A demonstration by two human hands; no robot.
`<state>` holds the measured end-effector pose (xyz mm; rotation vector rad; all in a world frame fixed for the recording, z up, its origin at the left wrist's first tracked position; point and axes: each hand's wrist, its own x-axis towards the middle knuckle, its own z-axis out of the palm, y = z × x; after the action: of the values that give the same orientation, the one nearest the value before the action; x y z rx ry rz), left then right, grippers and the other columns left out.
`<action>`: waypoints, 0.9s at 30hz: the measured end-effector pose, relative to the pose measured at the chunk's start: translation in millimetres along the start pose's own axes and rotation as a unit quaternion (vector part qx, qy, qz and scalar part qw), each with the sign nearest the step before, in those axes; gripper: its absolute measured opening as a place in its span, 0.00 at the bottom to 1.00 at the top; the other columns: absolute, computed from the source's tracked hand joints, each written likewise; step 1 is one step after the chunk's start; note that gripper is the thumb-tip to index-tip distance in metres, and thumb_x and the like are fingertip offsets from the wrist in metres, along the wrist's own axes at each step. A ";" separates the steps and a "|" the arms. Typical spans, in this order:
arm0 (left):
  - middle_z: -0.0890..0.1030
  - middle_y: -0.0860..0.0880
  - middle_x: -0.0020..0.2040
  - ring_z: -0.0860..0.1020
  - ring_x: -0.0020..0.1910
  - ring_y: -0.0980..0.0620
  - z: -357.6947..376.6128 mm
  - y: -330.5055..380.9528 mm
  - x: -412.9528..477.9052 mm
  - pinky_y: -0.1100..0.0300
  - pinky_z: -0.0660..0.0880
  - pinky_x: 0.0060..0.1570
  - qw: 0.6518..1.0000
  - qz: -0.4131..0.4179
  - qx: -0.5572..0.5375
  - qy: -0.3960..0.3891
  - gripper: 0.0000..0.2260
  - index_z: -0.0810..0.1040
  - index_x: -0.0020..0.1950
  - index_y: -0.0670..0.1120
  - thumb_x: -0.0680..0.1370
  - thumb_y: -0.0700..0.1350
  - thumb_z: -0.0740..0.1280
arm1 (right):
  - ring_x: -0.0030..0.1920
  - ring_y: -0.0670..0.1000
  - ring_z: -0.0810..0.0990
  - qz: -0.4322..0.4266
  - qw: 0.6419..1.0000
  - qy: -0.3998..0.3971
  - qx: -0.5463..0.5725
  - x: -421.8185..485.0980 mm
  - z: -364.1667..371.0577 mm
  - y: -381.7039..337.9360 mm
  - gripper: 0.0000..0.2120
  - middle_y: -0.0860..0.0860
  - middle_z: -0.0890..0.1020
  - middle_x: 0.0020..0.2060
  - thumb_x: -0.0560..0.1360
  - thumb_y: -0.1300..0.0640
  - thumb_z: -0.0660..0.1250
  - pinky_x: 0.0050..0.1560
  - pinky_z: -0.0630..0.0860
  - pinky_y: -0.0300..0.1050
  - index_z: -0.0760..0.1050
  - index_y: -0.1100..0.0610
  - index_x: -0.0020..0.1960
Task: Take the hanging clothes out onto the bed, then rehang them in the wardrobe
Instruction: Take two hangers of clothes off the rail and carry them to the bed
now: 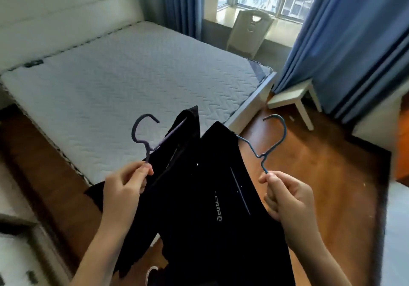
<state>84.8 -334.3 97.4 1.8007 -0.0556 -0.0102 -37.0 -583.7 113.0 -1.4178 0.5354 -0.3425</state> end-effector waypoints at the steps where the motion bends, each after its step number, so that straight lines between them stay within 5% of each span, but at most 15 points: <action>1: 0.70 0.53 0.26 0.68 0.30 0.51 19.8 -1.2 2.0 0.55 0.65 0.37 1.000 -0.008 0.007 -0.003 0.14 0.79 0.34 0.47 0.79 0.40 0.64 | 0.23 0.49 0.57 0.000 1.000 0.016 -0.004 7.1 -19.6 1.2 0.14 0.56 0.61 0.27 0.80 0.63 0.60 0.24 0.51 0.42 0.75 0.67 0.38; 5: 0.72 0.55 0.24 0.69 0.31 0.49 88.4 -5.6 17.3 0.56 0.66 0.37 0.999 -0.033 0.011 -0.013 0.13 0.81 0.35 0.49 0.78 0.40 0.65 | 0.22 0.46 0.58 -0.012 0.997 0.073 -0.013 53.0 -85.5 9.2 0.14 0.53 0.61 0.24 0.80 0.62 0.60 0.21 0.54 0.37 0.76 0.65 0.38; 10: 0.69 0.55 0.21 0.65 0.23 0.58 189.6 -7.4 64.5 0.68 0.62 0.25 0.998 -0.035 0.032 -0.048 0.13 0.80 0.34 0.45 0.78 0.39 0.65 | 0.23 0.47 0.57 -0.023 0.990 0.136 -0.027 145.5 -155.4 22.4 0.12 0.55 0.60 0.25 0.80 0.64 0.60 0.23 0.53 0.39 0.76 0.68 0.40; 17: 0.68 0.51 0.26 0.65 0.28 0.53 377.9 14.6 192.7 0.58 0.61 0.33 0.993 -0.052 -0.016 -0.101 0.11 0.80 0.35 0.44 0.77 0.41 0.65 | 0.24 0.48 0.56 -0.014 0.979 0.193 -0.060 297.5 -257.4 19.1 0.13 0.54 0.59 0.25 0.80 0.63 0.61 0.24 0.54 0.39 0.77 0.62 0.37; 27: 0.67 0.55 0.21 0.63 0.22 0.58 622.7 82.8 356.2 0.63 0.61 0.27 0.982 -0.019 0.030 -0.184 0.11 0.78 0.34 0.39 0.77 0.38 0.65 | 0.24 0.47 0.58 -0.009 0.966 0.251 -0.059 500.1 -394.9 -34.3 0.14 0.56 0.59 0.27 0.80 0.62 0.61 0.25 0.56 0.35 0.78 0.61 0.38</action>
<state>414.8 -974.3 43.8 1.8397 -0.2871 -0.3730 169.7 -1183.9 47.8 -1.4518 0.9671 -0.7033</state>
